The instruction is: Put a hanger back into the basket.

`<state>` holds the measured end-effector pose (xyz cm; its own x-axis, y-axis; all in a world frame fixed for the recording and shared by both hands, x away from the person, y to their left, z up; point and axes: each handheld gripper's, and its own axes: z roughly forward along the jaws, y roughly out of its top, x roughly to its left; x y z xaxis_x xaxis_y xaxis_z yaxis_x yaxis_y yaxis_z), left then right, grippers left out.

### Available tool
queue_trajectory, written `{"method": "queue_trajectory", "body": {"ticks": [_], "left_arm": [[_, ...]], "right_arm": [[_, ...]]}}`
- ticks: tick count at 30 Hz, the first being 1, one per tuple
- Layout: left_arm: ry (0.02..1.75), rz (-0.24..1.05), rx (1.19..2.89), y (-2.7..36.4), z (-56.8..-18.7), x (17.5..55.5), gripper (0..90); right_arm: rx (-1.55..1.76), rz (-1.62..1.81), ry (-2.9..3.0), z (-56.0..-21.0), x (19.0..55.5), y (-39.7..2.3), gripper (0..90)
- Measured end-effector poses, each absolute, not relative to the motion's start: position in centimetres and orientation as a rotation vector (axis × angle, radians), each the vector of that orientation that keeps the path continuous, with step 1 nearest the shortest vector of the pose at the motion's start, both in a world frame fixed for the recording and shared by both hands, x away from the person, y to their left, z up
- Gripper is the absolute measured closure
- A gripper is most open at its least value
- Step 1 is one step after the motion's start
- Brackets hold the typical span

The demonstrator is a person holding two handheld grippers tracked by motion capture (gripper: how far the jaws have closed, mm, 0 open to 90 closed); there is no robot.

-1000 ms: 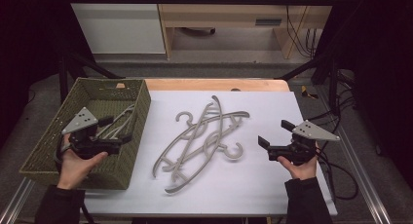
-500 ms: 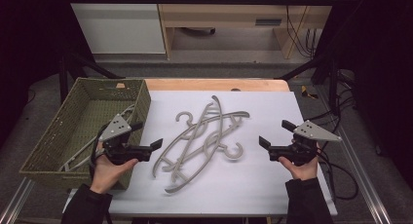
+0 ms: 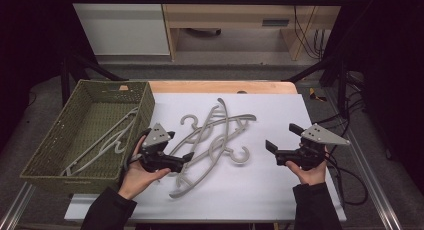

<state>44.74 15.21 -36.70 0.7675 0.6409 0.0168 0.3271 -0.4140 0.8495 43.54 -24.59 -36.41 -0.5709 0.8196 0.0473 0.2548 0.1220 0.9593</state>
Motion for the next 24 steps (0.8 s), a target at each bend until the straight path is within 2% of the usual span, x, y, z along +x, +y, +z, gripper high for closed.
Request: {"method": "queue_trajectory", "body": {"ticks": [14,24], "left_arm": [[0.723,0.324,2.205,9.9,-40.6,45.5,15.0],[0.769,0.238,2.310,7.6,-43.2,46.6,34.9]], "right_arm": [[1.029,1.477,1.893,-36.2,43.3,-24.9,0.9],[1.030,1.479,1.896,-36.2,43.3,-24.8,0.9]]}}
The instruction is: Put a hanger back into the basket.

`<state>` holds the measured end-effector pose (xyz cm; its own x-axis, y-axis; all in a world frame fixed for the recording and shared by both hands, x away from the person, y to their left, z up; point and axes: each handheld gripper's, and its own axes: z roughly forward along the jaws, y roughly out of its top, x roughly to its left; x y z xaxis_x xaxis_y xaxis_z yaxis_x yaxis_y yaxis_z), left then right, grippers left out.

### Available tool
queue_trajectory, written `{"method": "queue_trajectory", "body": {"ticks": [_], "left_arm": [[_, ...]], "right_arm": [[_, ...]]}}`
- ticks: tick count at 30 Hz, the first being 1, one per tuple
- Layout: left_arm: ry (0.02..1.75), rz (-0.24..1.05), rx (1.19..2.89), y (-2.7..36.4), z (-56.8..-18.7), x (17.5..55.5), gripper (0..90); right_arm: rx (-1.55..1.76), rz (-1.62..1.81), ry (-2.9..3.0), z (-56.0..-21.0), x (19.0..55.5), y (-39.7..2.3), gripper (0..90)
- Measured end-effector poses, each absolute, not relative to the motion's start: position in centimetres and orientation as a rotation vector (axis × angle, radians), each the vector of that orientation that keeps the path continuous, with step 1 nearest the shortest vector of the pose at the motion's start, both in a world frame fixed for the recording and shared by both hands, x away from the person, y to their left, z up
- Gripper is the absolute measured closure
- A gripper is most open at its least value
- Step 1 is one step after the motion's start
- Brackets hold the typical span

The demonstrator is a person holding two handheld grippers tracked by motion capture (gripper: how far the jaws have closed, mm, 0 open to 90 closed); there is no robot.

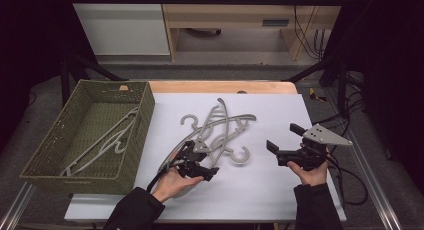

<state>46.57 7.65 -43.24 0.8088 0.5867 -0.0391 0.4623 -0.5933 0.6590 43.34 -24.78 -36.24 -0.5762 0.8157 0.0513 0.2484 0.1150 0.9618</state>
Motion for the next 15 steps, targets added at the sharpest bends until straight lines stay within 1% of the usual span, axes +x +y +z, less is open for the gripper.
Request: {"method": "queue_trajectory", "body": {"ticks": [5,6,8,11,12,15], "left_arm": [[0.810,0.222,2.344,7.0,-44.5,47.2,43.7],[0.824,0.206,2.355,6.8,-45.0,47.4,48.3],[0.834,0.201,2.363,6.7,-45.2,47.5,49.4],[0.849,0.187,2.371,6.6,-45.7,47.9,56.1],[0.851,0.184,2.370,6.5,-45.8,48.0,56.1],[0.871,0.168,2.364,6.5,-46.1,48.3,65.0]], "right_arm": [[1.030,1.477,1.897,-36.2,43.3,-24.8,0.9],[1.029,1.478,1.898,-36.2,43.3,-24.8,0.9],[1.029,1.479,1.897,-36.2,43.4,-24.8,0.9],[1.028,1.480,1.899,-36.3,43.4,-24.7,0.9],[1.028,1.478,1.901,-36.3,43.4,-24.7,0.9],[1.029,1.479,1.903,-36.3,43.4,-24.7,0.9]]}}
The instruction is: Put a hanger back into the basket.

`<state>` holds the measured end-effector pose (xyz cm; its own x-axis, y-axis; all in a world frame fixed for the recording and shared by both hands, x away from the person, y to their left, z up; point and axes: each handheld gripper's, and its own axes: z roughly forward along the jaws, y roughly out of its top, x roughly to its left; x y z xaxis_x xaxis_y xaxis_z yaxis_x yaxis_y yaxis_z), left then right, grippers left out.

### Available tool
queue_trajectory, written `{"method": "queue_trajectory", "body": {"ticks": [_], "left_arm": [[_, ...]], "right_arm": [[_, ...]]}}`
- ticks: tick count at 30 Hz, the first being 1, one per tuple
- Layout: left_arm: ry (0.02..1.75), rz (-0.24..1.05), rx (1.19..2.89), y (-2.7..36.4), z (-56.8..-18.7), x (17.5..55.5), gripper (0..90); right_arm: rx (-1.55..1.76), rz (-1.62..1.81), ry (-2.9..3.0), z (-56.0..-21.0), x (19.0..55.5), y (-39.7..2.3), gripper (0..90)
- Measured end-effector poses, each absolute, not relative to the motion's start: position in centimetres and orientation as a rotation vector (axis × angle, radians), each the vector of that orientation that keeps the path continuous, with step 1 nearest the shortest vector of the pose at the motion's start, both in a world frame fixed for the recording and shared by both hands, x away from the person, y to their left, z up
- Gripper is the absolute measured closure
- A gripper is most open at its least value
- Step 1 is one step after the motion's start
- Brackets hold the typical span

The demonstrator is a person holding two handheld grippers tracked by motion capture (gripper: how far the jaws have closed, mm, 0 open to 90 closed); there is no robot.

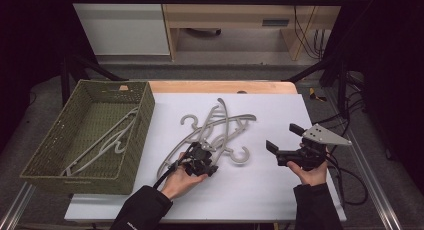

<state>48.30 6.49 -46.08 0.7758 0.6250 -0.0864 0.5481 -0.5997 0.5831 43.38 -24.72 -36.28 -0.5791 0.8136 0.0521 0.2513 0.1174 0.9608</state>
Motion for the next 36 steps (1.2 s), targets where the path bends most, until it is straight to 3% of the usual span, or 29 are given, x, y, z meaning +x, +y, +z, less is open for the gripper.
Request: {"method": "queue_trajectory", "body": {"ticks": [5,12,36], "left_arm": [[0.890,0.169,2.378,6.4,-46.2,48.3,74.1],[0.927,0.189,2.373,7.1,-45.8,48.1,80.4],[0.771,0.196,2.277,11.9,-41.1,45.4,81.7]], "right_arm": [[1.025,1.484,1.903,-36.3,43.4,-24.7,0.9],[1.023,1.482,1.899,-36.2,43.3,-24.7,0.9],[1.022,1.474,1.909,-36.4,43.3,-24.6,1.0]]}}
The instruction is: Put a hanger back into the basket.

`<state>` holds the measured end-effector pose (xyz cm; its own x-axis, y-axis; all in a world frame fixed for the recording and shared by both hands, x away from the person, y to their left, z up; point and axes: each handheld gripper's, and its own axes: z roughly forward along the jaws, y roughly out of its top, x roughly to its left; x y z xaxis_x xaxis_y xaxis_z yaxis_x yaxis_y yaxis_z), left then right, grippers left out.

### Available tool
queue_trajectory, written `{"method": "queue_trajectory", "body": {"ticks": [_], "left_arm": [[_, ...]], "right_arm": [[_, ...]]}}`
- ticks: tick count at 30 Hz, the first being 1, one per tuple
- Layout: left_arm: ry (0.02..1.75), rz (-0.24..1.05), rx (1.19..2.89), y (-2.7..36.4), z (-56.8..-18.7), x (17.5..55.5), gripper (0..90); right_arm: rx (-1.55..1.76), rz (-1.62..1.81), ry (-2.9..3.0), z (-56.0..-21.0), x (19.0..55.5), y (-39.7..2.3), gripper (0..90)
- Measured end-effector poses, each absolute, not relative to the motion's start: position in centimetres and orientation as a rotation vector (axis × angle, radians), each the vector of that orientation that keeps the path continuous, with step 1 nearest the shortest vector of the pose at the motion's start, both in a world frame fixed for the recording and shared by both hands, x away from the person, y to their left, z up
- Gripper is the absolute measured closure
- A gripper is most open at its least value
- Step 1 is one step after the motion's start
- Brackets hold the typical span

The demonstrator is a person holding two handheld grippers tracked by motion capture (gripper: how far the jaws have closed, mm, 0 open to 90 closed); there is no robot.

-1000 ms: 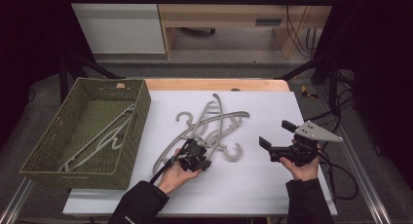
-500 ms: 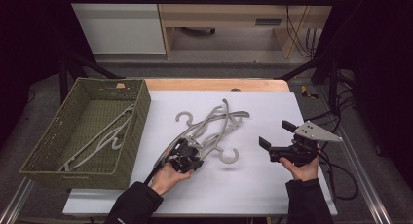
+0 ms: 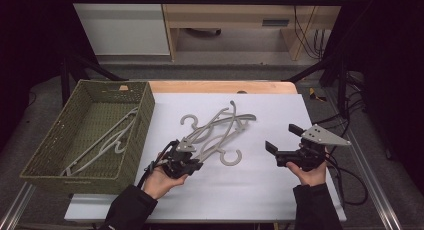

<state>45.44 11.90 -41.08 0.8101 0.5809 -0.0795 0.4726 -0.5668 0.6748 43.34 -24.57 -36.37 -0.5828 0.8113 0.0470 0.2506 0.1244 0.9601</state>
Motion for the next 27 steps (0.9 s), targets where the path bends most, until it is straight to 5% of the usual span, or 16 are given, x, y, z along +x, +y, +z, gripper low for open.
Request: {"method": "queue_trajectory", "body": {"ticks": [27], "left_arm": [[0.661,0.245,2.154,16.0,-33.9,44.3,81.7]], "right_arm": [[1.023,1.468,1.915,-36.5,43.5,-24.5,0.9]]}}
